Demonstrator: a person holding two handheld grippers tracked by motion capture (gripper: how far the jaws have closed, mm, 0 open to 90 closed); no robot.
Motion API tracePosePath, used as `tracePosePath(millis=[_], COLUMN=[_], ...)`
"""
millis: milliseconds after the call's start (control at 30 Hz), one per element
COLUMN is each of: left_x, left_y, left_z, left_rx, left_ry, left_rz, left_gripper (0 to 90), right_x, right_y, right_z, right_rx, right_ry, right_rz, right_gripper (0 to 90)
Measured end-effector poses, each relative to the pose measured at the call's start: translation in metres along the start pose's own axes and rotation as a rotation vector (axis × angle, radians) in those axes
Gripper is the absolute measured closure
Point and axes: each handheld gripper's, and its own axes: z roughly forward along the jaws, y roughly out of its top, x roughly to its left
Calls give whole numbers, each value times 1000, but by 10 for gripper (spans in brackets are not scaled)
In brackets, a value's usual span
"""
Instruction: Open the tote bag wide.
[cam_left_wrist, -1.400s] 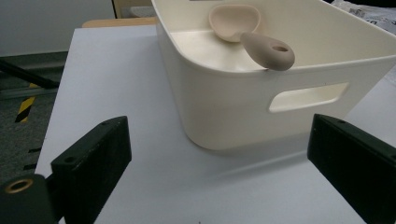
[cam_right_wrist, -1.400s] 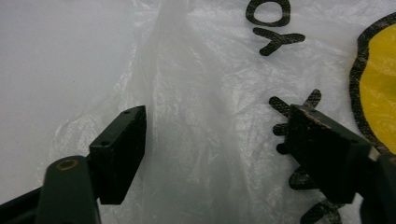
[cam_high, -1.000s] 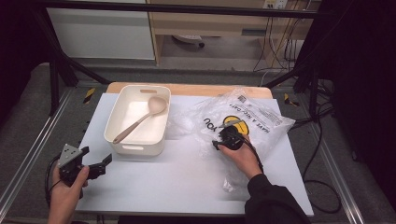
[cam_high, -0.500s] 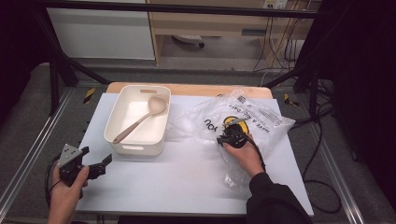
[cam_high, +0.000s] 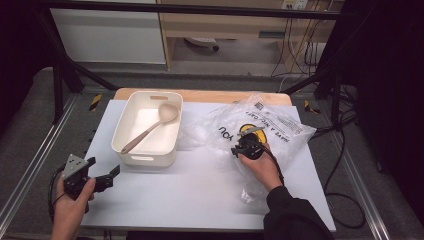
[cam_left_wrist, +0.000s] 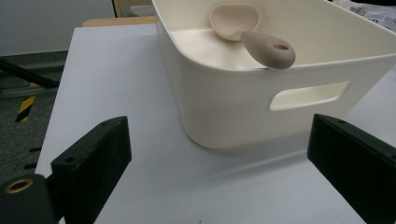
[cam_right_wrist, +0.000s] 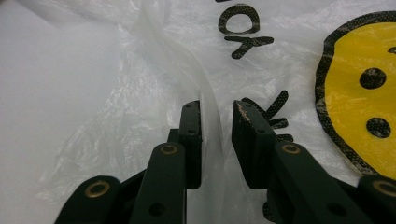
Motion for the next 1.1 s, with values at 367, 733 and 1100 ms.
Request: tracePosePath(millis=[367, 733, 1100], left_x=[0, 3, -15], left_y=[0, 5, 42], left_z=[0, -5, -33], left_rx=[0, -34, -193], left_ry=[2, 5, -73], left_rz=[0, -16, -22], left_gripper=[58, 57, 57], right_x=[1, 3, 3], right_y=[1, 6, 13], right_z=[-5, -17, -28], right_rx=[-14, -48, -69], right_ry=[10, 10, 16], right_rz=[-17, -28, -29], right_gripper=[900, 900, 900])
